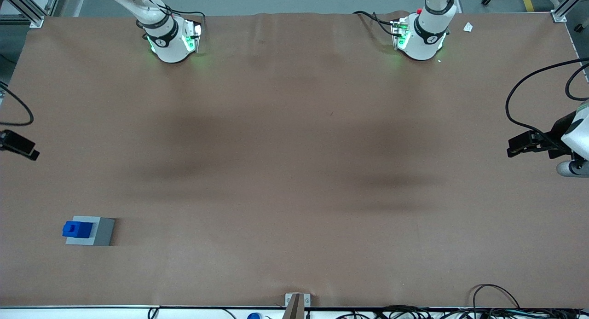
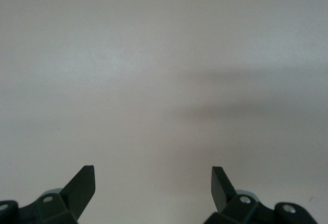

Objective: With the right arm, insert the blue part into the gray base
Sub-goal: 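Move the open right gripper over the blue block on the gray base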

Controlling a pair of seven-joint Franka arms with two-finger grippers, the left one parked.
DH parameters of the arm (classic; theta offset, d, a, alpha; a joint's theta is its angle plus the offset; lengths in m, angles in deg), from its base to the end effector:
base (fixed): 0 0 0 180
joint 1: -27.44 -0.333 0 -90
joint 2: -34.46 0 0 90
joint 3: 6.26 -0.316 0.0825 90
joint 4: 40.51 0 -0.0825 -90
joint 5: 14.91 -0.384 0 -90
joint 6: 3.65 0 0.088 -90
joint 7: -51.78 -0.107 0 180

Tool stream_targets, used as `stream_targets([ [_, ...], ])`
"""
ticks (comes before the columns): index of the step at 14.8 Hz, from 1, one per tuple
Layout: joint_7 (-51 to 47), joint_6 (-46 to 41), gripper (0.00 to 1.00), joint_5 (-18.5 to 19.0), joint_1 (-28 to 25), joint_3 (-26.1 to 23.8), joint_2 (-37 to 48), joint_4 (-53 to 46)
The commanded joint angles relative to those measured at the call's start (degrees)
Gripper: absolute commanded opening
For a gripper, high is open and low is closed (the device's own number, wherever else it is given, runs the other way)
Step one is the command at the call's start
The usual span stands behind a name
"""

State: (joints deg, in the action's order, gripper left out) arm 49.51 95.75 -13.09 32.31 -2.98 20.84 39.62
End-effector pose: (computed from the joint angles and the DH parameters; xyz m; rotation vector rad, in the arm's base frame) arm 0.6349 -0.0894 0.5804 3.0761 -0.2713 0.1492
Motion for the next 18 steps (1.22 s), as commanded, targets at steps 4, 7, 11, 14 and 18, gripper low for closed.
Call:
stream_targets([
  [4, 3.66, 11.76, 1.0, -0.77, 2.33, -0.72, -12.99, -2.52],
  [7, 3.58, 19.51, 1.0, -4.63, 3.13, -0.73, -19.15, -2.61],
  [11, 4.37, 25.57, 1.0, -4.82, 3.48, -0.73, -24.34, -3.22],
  [14, 7.43, 26.73, 1.0, -3.85, 3.31, -0.55, -27.33, -5.15],
  [18, 9.38, 27.34, 1.0, -3.76, 4.45, -0.55, -28.74, -6.12],
])
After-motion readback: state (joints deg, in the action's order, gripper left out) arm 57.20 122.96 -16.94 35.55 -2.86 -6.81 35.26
